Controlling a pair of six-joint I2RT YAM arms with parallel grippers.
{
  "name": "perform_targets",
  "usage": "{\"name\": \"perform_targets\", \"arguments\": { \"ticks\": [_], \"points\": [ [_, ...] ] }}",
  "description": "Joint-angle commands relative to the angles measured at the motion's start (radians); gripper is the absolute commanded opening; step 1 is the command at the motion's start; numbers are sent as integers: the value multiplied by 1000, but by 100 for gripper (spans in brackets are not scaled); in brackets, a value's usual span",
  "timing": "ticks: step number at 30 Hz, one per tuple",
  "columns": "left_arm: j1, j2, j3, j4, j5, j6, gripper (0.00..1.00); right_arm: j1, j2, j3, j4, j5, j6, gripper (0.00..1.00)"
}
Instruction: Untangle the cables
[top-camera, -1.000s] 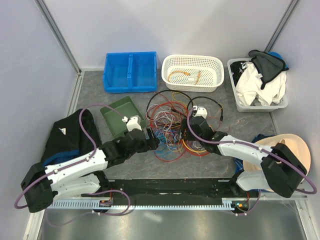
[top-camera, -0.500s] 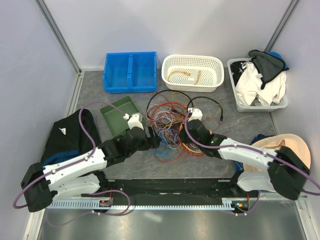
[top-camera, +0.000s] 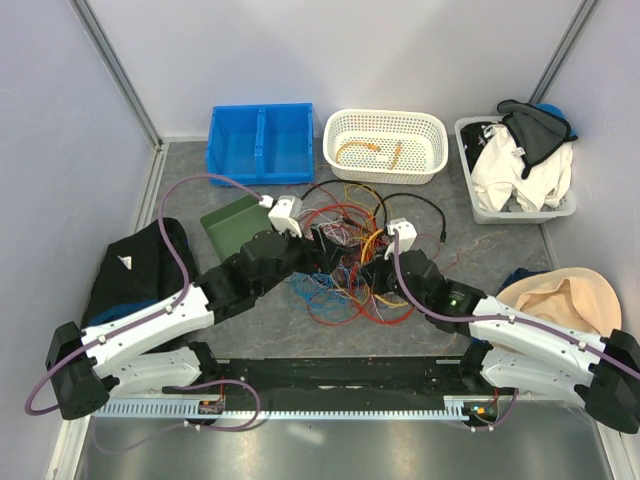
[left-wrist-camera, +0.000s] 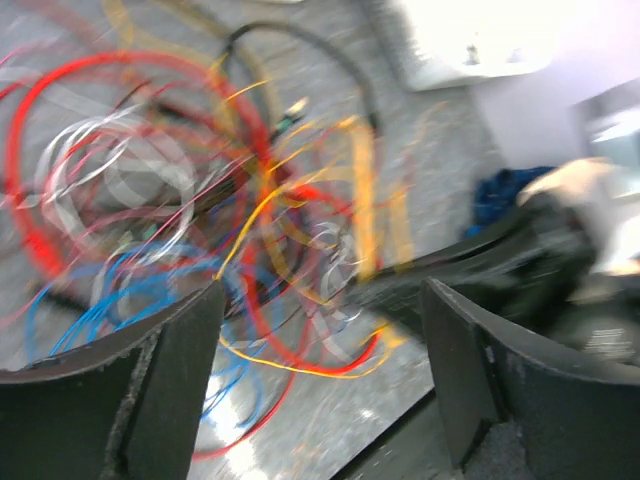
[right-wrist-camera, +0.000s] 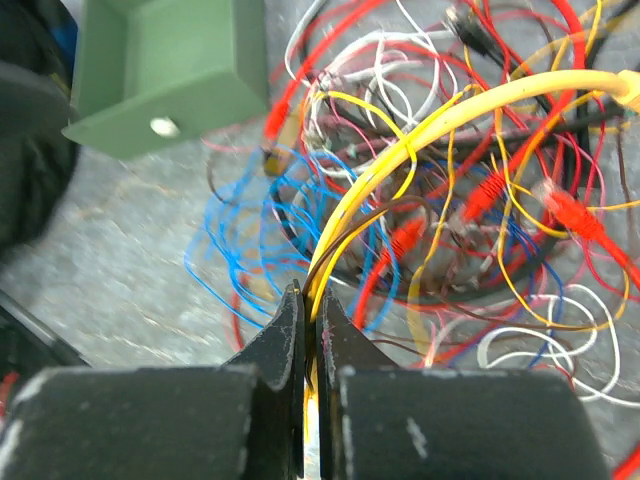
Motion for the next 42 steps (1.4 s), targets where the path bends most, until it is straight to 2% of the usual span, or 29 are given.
{"name": "perform_targets", "arguments": {
  "ticks": [1, 6, 10, 12, 16, 26, 31, 32, 33, 35, 36, 37, 38, 40, 41, 42],
  "points": [
    [0, 29, 38, 162, 114, 91, 82, 2, -63, -12, 76, -44, -51, 0],
    [3, 26, 1, 209, 91, 98, 81, 2, -126, -27, 77, -104, -164, 0],
    [26, 92, 77, 117, 102, 126, 82, 7, -133, -61, 42, -123, -180, 0],
    [40, 158, 131, 61, 139, 127, 82, 14, -152, -105, 41, -126, -180, 0],
    [58, 241, 157, 69, 215, 105, 82, 20, -227, -170, 48, -147, -172, 0],
    [89, 430, 228, 147, 514, 66, 78, 25, -295, -154, 41, -172, -201, 0],
    [89, 454, 211, 208, 571, 46, 75, 25, -269, -148, 41, -178, -207, 0],
    [90, 456, 205, 224, 583, 43, 72, 25, -267, -150, 42, -181, -206, 0],
    [89, 459, 203, 230, 593, 43, 61, 25, -264, -151, 41, -182, -206, 0],
    [89, 463, 206, 224, 600, 51, 44, 27, -261, -147, 41, -175, -204, 0],
    [89, 462, 205, 218, 591, 54, 26, 25, -264, -145, 41, -152, -200, 0],
    [89, 459, 208, 210, 579, 66, 17, 25, -264, -131, 6, -138, -192, 3],
    [89, 454, 214, 192, 543, 75, 2, 27, -264, -121, -11, -120, -192, 27],
    [89, 431, 229, 114, 480, 115, 2, 25, -264, -73, -72, -69, -192, 48],
    [90, 421, 249, 85, 399, 130, 2, 25, -264, -55, -96, -49, -192, 61],
    [90, 396, 260, 22, 352, 144, 2, 25, -268, -15, -122, 12, -189, 66]
  ]
}}
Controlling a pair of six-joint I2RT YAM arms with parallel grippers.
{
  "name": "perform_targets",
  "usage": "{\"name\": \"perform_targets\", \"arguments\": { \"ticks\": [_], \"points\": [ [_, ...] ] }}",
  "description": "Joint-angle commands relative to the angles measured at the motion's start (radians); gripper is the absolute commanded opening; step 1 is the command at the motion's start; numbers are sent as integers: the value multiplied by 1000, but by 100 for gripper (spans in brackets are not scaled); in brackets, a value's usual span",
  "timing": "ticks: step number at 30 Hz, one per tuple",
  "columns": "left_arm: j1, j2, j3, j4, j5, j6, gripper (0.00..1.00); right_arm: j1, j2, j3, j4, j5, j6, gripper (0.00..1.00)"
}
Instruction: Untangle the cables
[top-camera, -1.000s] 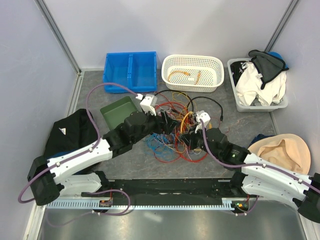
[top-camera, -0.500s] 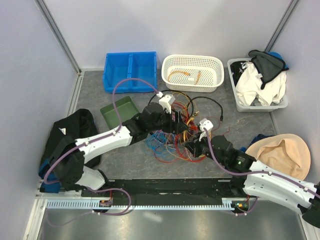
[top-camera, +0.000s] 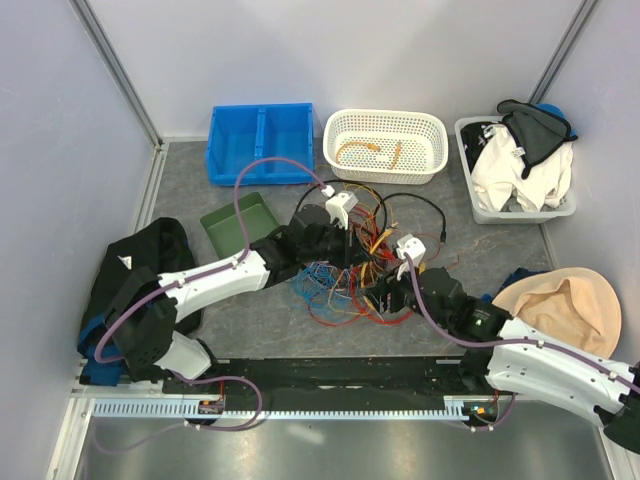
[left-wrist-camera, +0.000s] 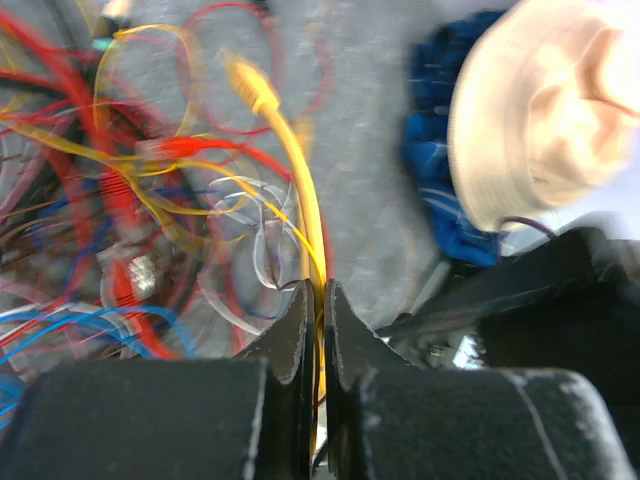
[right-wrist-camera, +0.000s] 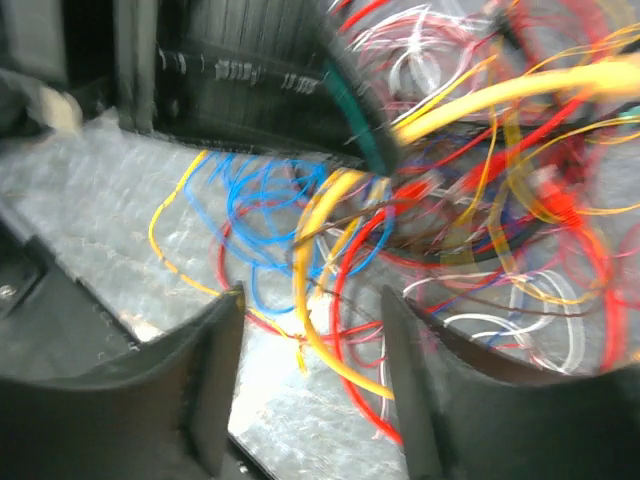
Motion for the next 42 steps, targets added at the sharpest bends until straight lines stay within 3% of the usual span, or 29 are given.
{"name": "perform_targets", "arguments": {
  "ticks": [1, 5, 9, 15, 18, 27, 37, 42],
  "points": [
    [6, -71, 88, -134, -233, 99, 2, 4, -12, 153, -115, 175, 3, 69],
    [30, -131, 133, -194, -359, 148, 2, 4, -19, 246, -235, 345, 32, 82],
    [33, -174, 177, -205, -425, 197, 2, 6, -45, 279, -249, 430, 52, 83],
    [33, -208, 196, -174, -419, 243, 2, 3, -91, 243, -119, 480, 120, 88],
    [33, -232, 160, -130, -422, 239, 2, 3, -77, 230, -6, 410, 144, 89],
    [35, -243, 203, -148, -396, 194, 2, 1, 162, 283, 154, 168, 59, 77],
    [35, -232, 238, -168, -382, 177, 2, 3, 190, 230, 269, 55, 72, 53],
    [35, -223, 246, -168, -370, 165, 2, 3, 245, 223, 292, 23, 78, 52]
  ]
}}
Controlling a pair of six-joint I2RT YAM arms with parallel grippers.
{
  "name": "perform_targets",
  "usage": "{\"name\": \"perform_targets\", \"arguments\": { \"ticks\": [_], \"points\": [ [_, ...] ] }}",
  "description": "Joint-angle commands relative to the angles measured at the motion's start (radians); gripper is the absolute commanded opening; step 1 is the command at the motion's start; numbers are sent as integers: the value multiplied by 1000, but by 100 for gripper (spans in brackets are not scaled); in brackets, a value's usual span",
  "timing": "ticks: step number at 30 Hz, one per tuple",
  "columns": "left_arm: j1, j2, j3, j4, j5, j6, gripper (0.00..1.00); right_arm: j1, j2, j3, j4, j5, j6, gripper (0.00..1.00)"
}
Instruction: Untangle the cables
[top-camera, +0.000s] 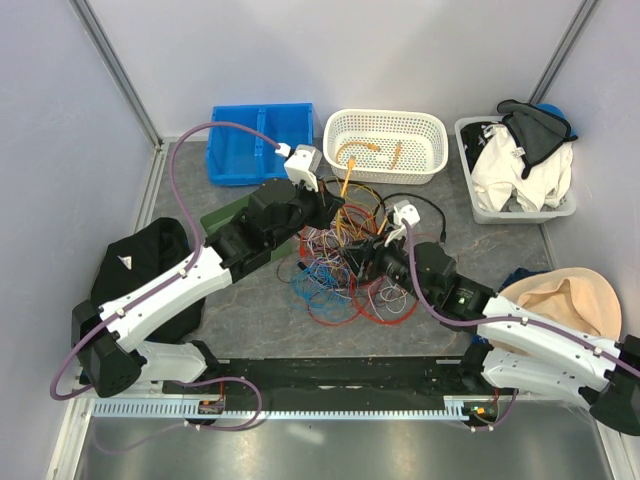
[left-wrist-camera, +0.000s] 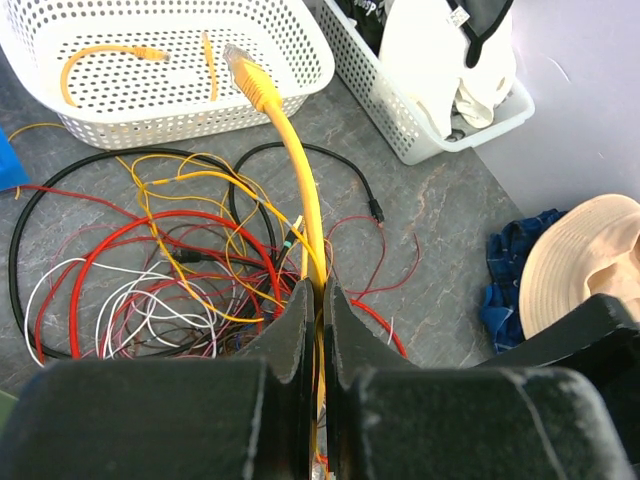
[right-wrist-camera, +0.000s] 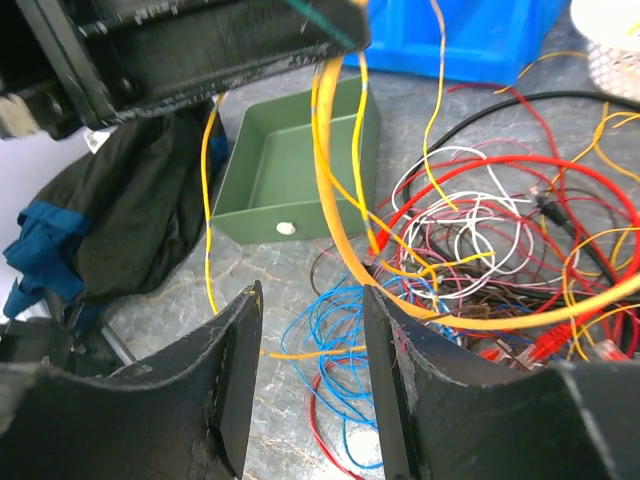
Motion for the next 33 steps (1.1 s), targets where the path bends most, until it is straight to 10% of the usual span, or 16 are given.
{"name": "perform_targets", "arguments": {
  "ticks": [1, 12, 18, 21, 22, 33],
  "points": [
    [2, -12, 49, 22, 17, -25, 2, 1, 54, -11, 71, -46, 3, 52],
    [2, -10, 37, 22, 34, -40, 2, 1, 213, -16, 185, 98, -38, 44],
    [2, -12, 20, -5, -53, -49, 3, 1, 138, -33, 165, 65, -40, 13],
    [6, 6, 24, -120, -217, -130, 63, 3, 56, -11, 49, 66, -27, 0],
    [23, 13, 21, -167, -229, -147, 99, 1, 33, -2, 13, 68, -26, 0],
    [120, 99, 0, -252, -99, -298, 100, 3, -43, 233, -459, 186, -32, 0]
  ]
}}
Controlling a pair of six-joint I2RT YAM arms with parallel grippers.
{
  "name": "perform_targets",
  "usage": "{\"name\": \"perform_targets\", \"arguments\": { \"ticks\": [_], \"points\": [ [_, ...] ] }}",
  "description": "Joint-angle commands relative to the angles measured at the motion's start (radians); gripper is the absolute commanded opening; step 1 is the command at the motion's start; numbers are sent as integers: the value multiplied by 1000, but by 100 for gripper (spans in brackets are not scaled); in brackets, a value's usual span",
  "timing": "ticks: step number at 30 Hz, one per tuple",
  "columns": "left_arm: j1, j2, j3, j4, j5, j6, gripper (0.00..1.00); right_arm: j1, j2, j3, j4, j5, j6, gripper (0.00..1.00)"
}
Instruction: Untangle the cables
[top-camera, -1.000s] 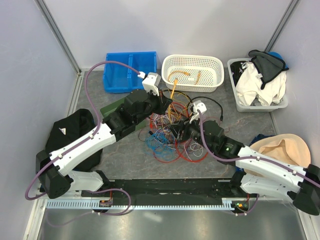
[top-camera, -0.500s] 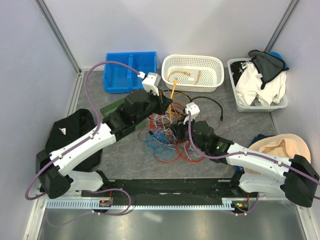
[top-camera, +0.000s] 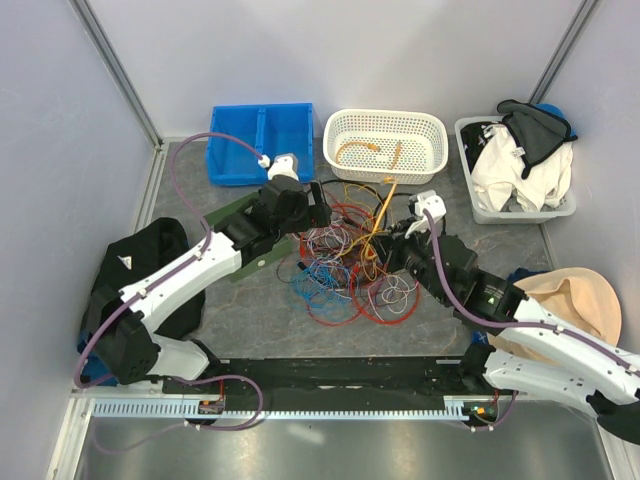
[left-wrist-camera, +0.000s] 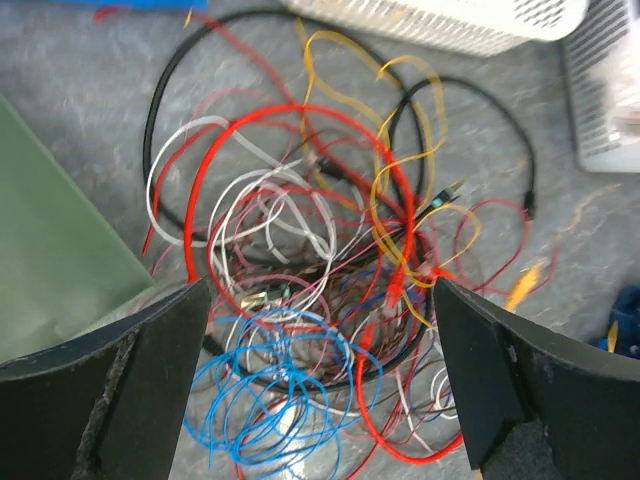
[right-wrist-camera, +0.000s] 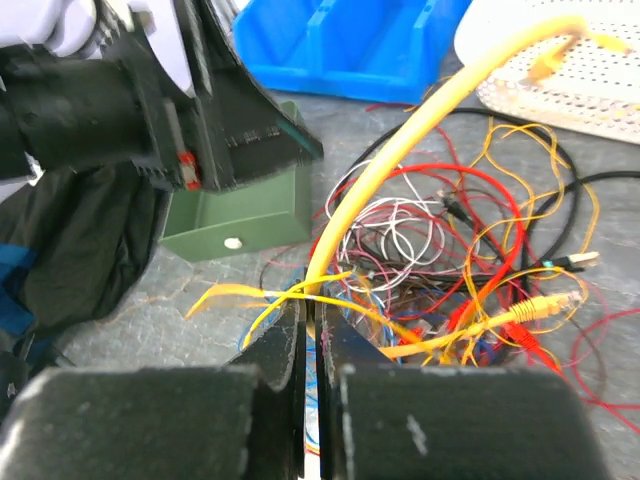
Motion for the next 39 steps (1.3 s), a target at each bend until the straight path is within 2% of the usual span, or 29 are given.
{"name": "perform_targets", "arguments": {
  "ticks": [1, 6, 13, 18, 27, 29, 30, 32, 33, 35, 36, 38, 39],
  "points": [
    [0, 4, 13, -4, 79, -55, 100, -3, 55, 105, -204, 24, -4, 0],
    [0, -66, -48, 104, 230, -12, 100, -3, 112, 64, -254, 22, 51, 0],
    [-1, -182, -259, 513, 544, -2, 100, -1, 70, 49, -238, 6, 64, 0],
    [-15, -186, -375, 686, 728, 14, 100, -3, 50, 72, -251, -4, 61, 0],
    [-112, -122, -409, 809, 824, 87, 99, -3, 41, 82, -253, -21, 62, 0],
    [-126, -91, -397, 811, 837, 95, 95, -3, 40, 81, -253, -21, 62, 0],
    [-138, -78, -391, 812, 848, 97, 91, -3, 38, 79, -253, -19, 62, 0],
    [-144, -36, -377, 811, 863, 97, 71, -3, 32, 76, -253, -19, 64, 0],
    [-146, -25, -371, 809, 869, 95, 53, -3, 32, 75, -254, -19, 65, 0],
    [-146, -4, -360, 773, 854, 100, 34, -3, 21, 73, -264, -13, 65, 0],
    [-146, -4, -357, 759, 822, 104, 15, -3, 17, 75, -268, -10, 64, 0],
    [-146, -22, -351, 696, 779, 127, 2, -3, -3, 78, -285, -1, 62, 0],
    [-146, -36, -349, 673, 718, 133, 2, -3, -9, 78, -294, 12, 62, 0]
  ]
}}
